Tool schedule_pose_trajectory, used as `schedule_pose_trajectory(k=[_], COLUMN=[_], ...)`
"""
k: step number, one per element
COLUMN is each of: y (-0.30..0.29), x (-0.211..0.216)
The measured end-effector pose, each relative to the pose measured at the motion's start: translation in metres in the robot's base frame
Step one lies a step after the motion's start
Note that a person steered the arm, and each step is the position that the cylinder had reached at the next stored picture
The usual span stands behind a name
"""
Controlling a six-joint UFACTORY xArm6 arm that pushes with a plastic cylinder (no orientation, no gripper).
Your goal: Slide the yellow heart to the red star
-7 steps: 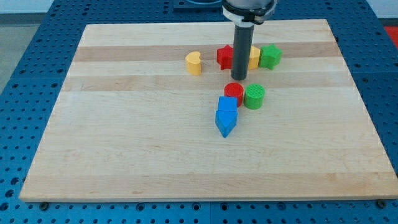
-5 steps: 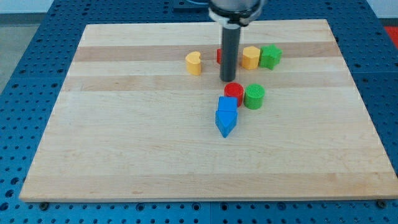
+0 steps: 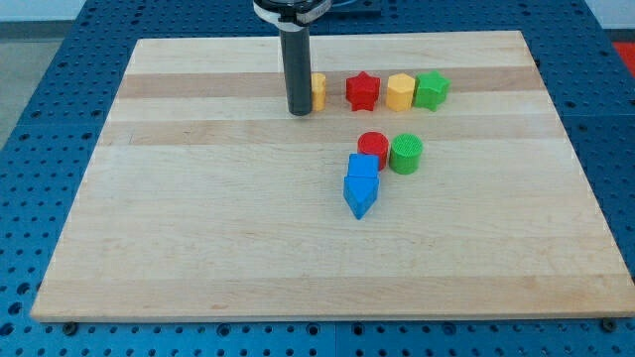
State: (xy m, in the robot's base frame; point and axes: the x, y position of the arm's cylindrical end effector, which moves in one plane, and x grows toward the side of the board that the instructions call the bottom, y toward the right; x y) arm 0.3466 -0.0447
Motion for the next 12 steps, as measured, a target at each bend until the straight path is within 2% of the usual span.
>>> schedule_pose_trajectory(k=[2, 3, 7, 12], y=[-0.037, -0.037, 0.004, 0.016], x=[-0.016, -0.026, -0.026, -0.023])
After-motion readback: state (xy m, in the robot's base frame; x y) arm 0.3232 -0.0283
